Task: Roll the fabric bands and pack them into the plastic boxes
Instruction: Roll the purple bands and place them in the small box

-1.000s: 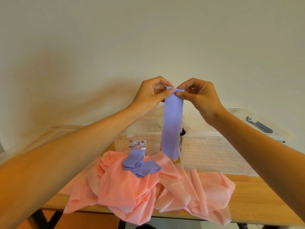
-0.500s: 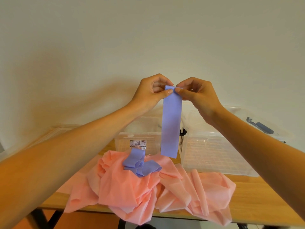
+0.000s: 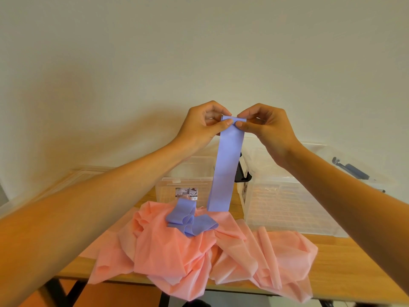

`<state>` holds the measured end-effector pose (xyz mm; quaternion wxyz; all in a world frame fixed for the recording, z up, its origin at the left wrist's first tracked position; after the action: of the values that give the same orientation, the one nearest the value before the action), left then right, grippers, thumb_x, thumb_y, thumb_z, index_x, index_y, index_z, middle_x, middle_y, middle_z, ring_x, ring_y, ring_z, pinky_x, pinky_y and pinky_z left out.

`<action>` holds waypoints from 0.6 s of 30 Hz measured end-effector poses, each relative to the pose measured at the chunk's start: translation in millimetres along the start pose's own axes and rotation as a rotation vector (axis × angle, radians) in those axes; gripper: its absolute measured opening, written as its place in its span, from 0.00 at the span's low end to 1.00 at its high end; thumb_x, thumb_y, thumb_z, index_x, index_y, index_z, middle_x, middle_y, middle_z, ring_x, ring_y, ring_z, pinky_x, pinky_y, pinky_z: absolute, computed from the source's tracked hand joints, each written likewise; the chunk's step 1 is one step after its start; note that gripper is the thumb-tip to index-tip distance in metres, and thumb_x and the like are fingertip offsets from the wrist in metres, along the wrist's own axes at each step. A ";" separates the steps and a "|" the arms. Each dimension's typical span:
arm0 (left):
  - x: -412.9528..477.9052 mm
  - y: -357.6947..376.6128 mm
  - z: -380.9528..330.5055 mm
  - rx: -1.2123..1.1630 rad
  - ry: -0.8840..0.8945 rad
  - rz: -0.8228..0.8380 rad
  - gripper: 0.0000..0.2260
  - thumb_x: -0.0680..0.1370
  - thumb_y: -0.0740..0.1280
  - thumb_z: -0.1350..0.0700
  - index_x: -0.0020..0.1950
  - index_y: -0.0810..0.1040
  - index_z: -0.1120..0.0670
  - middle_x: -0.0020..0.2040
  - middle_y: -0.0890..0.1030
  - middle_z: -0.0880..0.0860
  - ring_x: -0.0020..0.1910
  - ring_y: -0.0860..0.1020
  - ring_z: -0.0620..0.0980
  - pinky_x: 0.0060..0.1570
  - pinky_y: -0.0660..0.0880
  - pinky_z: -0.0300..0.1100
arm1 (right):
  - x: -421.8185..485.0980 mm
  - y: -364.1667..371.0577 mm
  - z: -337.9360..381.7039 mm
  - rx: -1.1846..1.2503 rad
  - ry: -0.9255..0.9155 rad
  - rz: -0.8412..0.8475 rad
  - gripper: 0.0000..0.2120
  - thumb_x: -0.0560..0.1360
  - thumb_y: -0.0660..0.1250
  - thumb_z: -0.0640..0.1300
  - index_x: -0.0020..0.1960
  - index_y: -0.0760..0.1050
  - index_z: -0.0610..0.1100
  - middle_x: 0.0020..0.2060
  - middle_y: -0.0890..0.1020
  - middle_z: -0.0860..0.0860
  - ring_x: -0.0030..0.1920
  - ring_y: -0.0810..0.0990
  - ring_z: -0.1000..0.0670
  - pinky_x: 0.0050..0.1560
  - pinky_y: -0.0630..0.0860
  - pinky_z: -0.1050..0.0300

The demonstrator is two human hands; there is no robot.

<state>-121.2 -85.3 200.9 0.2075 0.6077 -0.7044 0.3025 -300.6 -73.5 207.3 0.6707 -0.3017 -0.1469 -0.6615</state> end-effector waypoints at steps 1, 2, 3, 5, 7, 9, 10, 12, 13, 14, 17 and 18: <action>0.1 -0.1 -0.2 0.003 0.003 0.000 0.05 0.77 0.72 0.65 0.52 0.79 0.61 0.49 0.84 0.62 0.43 0.84 0.49 0.42 0.79 0.38 | -0.1 0.0 0.1 -0.002 -0.001 0.003 0.04 0.75 0.74 0.33 0.49 0.82 0.38 0.48 0.85 0.38 0.47 0.85 0.45 0.54 0.83 0.51; 0.2 -0.2 -0.3 0.001 0.005 0.002 0.06 0.77 0.72 0.65 0.52 0.79 0.62 0.48 0.84 0.61 0.43 0.84 0.48 0.43 0.78 0.38 | -0.2 0.2 0.2 0.000 -0.002 0.007 0.04 0.75 0.74 0.33 0.49 0.81 0.38 0.48 0.85 0.38 0.48 0.85 0.46 0.54 0.82 0.51; 0.3 -0.4 -0.2 -0.007 0.004 0.004 0.06 0.77 0.72 0.66 0.53 0.79 0.63 0.47 0.84 0.59 0.43 0.84 0.48 0.44 0.78 0.38 | -0.5 0.6 0.3 0.005 -0.001 0.012 0.04 0.75 0.74 0.33 0.49 0.81 0.38 0.49 0.84 0.38 0.48 0.85 0.45 0.54 0.82 0.51; 0.3 -0.7 -0.4 -0.016 0.005 0.006 0.07 0.76 0.73 0.66 0.53 0.79 0.64 0.48 0.84 0.58 0.45 0.84 0.50 0.47 0.79 0.39 | -1.1 1.8 0.3 0.032 0.010 0.016 0.06 0.76 0.74 0.36 0.52 0.80 0.36 0.50 0.83 0.36 0.49 0.85 0.43 0.54 0.83 0.51; 0.0 -0.3 -1.2 -0.006 0.013 0.007 0.07 0.76 0.73 0.66 0.53 0.79 0.64 0.49 0.84 0.58 0.46 0.84 0.51 0.49 0.79 0.39 | -1.3 3.0 -0.4 0.042 0.027 0.015 0.08 0.77 0.74 0.38 0.53 0.80 0.34 0.49 0.84 0.35 0.47 0.85 0.44 0.51 0.83 0.51; -0.6 -0.2 -2.0 0.004 0.017 0.001 0.08 0.76 0.73 0.66 0.53 0.79 0.63 0.49 0.83 0.58 0.46 0.84 0.50 0.49 0.79 0.39 | -0.9 3.9 -1.0 0.030 0.032 0.022 0.06 0.78 0.73 0.38 0.51 0.81 0.35 0.48 0.84 0.36 0.46 0.86 0.44 0.50 0.83 0.52; -0.7 -0.6 -2.0 0.006 0.015 -0.004 0.08 0.76 0.73 0.66 0.54 0.79 0.64 0.50 0.83 0.59 0.46 0.84 0.51 0.49 0.79 0.38 | -0.6 4.0 -1.3 0.029 0.030 0.025 0.05 0.78 0.73 0.38 0.50 0.81 0.35 0.47 0.85 0.36 0.47 0.86 0.43 0.50 0.83 0.51; -0.5 -1.5 -0.1 0.001 0.001 -0.014 0.09 0.76 0.73 0.65 0.54 0.79 0.64 0.52 0.83 0.63 0.48 0.84 0.56 0.48 0.81 0.40 | -0.1 3.4 -1.7 0.036 0.022 0.020 0.04 0.77 0.73 0.37 0.49 0.82 0.36 0.47 0.85 0.36 0.48 0.86 0.41 0.52 0.83 0.49; -0.5 -1.8 1.3 -0.004 -0.010 -0.019 0.09 0.77 0.73 0.63 0.54 0.79 0.64 0.52 0.83 0.64 0.49 0.84 0.58 0.47 0.82 0.43 | -0.1 3.0 -1.8 0.041 0.023 0.015 0.04 0.77 0.74 0.37 0.49 0.82 0.36 0.47 0.85 0.36 0.49 0.86 0.40 0.53 0.83 0.49; -0.8 -1.7 2.4 -0.008 -0.020 -0.024 0.09 0.77 0.73 0.63 0.54 0.79 0.65 0.51 0.83 0.65 0.49 0.84 0.59 0.47 0.83 0.46 | -0.2 3.0 -1.8 0.044 0.025 0.012 0.04 0.76 0.74 0.37 0.50 0.82 0.36 0.47 0.85 0.36 0.50 0.86 0.40 0.54 0.83 0.49; -1.2 -1.8 5.3 0.006 -0.014 -0.036 0.08 0.78 0.72 0.62 0.52 0.79 0.66 0.49 0.83 0.65 0.46 0.84 0.57 0.46 0.83 0.48 | -1.2 4.5 -0.3 0.034 0.030 0.006 0.05 0.75 0.75 0.36 0.50 0.82 0.37 0.47 0.85 0.38 0.48 0.85 0.44 0.51 0.82 0.55; -1.5 -2.4 5.4 0.016 -0.008 -0.041 0.08 0.78 0.72 0.62 0.52 0.79 0.65 0.49 0.84 0.64 0.46 0.84 0.56 0.46 0.83 0.45 | -1.4 4.9 0.4 0.026 0.028 0.005 0.04 0.75 0.75 0.35 0.49 0.82 0.37 0.47 0.85 0.39 0.47 0.85 0.46 0.50 0.81 0.57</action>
<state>-118.2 -88.1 196.4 0.2061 0.6248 -0.6901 0.3015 -295.8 -72.4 205.7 0.6784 -0.2839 -0.1453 -0.6619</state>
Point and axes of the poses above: each hand's wrist, its own x-axis towards the middle knuckle, its own y-axis out of the palm, z = x × y, the point moved 5 cm from there along x, towards the middle knuckle
